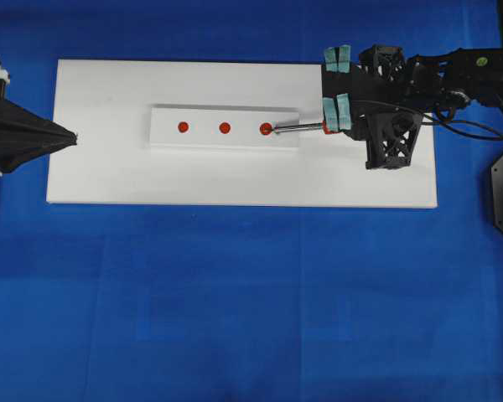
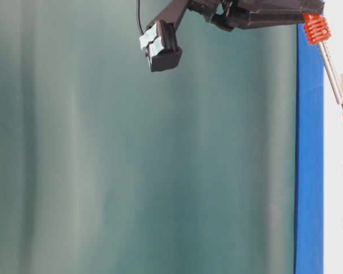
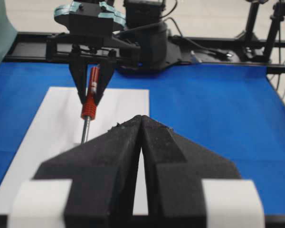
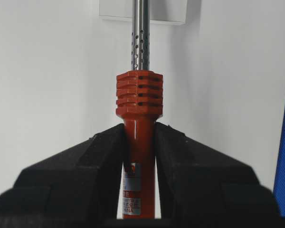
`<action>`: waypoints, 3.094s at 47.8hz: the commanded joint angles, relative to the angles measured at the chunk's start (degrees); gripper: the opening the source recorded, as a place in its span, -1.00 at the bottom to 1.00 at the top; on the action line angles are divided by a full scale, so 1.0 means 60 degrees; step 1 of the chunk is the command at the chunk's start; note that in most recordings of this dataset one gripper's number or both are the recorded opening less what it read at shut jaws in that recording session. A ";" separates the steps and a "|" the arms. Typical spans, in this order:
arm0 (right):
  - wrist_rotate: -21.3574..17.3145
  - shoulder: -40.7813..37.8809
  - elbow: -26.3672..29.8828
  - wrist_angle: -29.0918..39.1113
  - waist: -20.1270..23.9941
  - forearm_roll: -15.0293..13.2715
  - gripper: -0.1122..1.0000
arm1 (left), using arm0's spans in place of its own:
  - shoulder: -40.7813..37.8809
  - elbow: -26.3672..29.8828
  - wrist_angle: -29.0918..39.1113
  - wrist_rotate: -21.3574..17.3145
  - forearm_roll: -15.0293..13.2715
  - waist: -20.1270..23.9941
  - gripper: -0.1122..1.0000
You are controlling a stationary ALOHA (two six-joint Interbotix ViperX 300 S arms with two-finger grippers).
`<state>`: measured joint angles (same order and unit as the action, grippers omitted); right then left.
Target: Touch the tip of the soldering iron to the mark.
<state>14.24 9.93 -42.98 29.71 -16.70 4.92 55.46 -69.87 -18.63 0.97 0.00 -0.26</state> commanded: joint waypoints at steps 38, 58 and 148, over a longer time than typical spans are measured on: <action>-0.0015 0.0117 0.0073 -0.0044 0.0015 0.0000 -0.69 | -0.0073 0.0103 -0.0088 0.0000 0.0029 0.0000 -0.80; -0.0044 0.1641 0.0645 0.1055 0.0015 0.0000 -0.69 | -0.0059 0.0103 -0.0103 0.0000 0.0029 0.0000 -0.80; -0.9214 0.2124 0.1084 0.1714 0.6211 -0.4585 -0.69 | -0.0059 0.0103 -0.0132 0.0015 0.0029 0.0000 -0.80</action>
<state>-39.73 22.94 -38.32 39.38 20.48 -20.57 55.46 -69.87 -18.90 0.97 0.00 -0.26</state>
